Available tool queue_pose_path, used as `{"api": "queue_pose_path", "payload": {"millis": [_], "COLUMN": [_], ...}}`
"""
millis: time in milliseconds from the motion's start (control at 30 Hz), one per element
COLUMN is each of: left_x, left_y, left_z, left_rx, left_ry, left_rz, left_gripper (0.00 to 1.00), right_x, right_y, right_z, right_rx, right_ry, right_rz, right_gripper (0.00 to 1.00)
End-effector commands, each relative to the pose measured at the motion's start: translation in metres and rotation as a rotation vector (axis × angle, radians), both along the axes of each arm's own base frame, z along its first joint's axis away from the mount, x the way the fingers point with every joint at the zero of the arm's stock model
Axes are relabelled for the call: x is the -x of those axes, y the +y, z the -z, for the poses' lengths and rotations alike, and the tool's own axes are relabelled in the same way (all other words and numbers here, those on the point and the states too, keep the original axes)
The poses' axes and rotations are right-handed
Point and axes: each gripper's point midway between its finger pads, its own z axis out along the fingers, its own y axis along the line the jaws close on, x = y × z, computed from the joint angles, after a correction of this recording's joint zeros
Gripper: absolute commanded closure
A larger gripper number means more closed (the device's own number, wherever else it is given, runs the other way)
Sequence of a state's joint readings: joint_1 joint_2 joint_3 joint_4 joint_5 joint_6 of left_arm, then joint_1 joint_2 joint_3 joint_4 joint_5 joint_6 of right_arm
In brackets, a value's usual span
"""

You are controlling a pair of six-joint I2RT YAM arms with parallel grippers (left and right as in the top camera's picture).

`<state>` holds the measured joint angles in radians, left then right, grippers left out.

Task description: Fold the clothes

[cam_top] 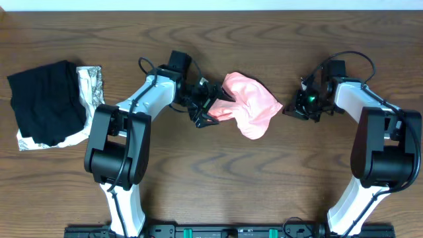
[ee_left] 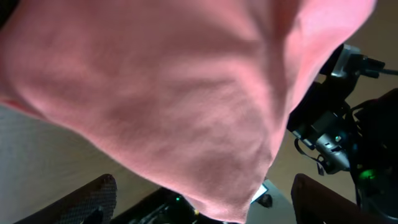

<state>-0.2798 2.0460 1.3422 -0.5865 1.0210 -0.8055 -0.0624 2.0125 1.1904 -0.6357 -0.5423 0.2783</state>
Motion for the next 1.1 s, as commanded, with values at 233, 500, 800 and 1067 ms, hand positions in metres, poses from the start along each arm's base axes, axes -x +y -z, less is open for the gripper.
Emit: {"api": "queue_pose_path", "payload": {"millis": [233,500,800,1067], "left_x": [0.005,0.000,-0.009,-0.018], "left_y": [0.006,-0.005,-0.004,0.009], "left_z": [0.023,0.045,0.052,0.065], "left_rx": [-0.099,-0.099,-0.138,-0.235], "left_ry": [0.050,0.047,0.037,-0.005], "left_rz": [-0.050,-0.143,-0.206,-0.252], "left_gripper": [0.06,0.06,0.07,0.11], "right_x": [0.020,0.022,0.022,0.022], "right_y": [-0.020,-0.020,-0.020,-0.020], "right_z": [0.027,0.027,0.027,0.027], "right_rx": [0.131,0.130,0.130,0.130], "right_ry": [0.082,0.090,0.092,0.093], "right_rz": [-0.001,-0.001,-0.001,-0.002], "right_gripper": [0.94,0.93,0.93,0.93]}}
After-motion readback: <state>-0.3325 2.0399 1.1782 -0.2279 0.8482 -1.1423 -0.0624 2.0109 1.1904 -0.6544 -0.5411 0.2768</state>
